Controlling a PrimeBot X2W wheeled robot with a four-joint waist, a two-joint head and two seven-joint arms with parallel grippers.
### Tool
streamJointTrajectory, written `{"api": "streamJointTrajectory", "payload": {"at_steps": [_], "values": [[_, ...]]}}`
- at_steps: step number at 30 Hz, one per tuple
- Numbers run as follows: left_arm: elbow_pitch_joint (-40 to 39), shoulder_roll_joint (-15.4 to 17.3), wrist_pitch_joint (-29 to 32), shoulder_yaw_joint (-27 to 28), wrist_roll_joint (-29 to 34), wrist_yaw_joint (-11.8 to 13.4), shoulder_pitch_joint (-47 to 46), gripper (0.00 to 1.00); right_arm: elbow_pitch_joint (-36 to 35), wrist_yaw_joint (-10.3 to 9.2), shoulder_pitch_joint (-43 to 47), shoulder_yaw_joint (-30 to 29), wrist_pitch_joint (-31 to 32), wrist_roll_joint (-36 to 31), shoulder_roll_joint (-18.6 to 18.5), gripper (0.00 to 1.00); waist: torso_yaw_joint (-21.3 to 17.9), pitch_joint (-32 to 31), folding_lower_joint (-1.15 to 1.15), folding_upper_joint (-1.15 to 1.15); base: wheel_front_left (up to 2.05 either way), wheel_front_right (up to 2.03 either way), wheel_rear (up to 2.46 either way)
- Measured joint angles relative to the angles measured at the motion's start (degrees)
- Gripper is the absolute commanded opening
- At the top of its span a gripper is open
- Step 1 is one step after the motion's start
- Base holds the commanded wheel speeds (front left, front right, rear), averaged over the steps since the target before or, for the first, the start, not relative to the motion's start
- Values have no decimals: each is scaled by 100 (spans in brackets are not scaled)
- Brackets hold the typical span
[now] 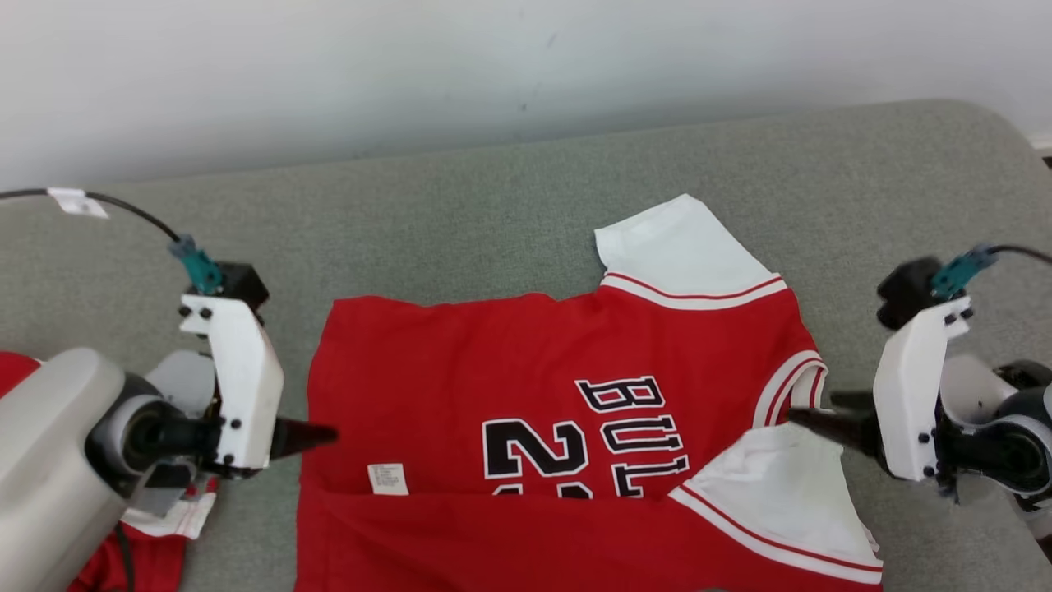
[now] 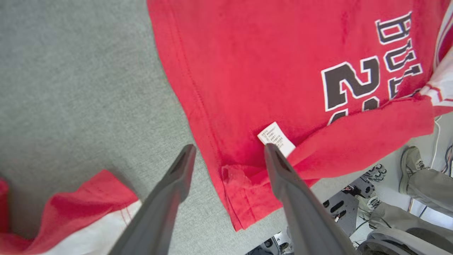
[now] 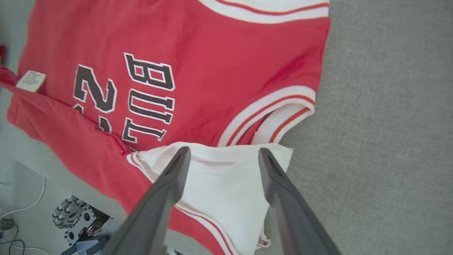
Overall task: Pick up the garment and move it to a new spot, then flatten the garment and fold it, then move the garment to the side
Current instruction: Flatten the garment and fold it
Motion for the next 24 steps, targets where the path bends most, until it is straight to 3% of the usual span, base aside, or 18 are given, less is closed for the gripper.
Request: {"api": "streamJointTrajectory", "payload": {"at_steps": [6,11,16,24], "values": [[113,-100,-1203,115,469,-344,35,100,-282,0,206,-586,-1254,-169,115,100,45,-255,0,0,0,0,0],[27,-166,-2176,256,800,-375,233,100,-588,0,566,-1133,-2437,-558,85,100,133,-499,0,0,0,0,0],[-156,-210,-3418,628,1072,27,576,100,-810,0,1081,-1808,-3590,-1132,187,100,207,-701,0,0,0,0,0],[-762,-268,-5539,1151,1483,871,1737,100,-1376,-1,2319,-2992,-5164,-2096,1133,100,237,-962,-1,0,0,0,0]]}}
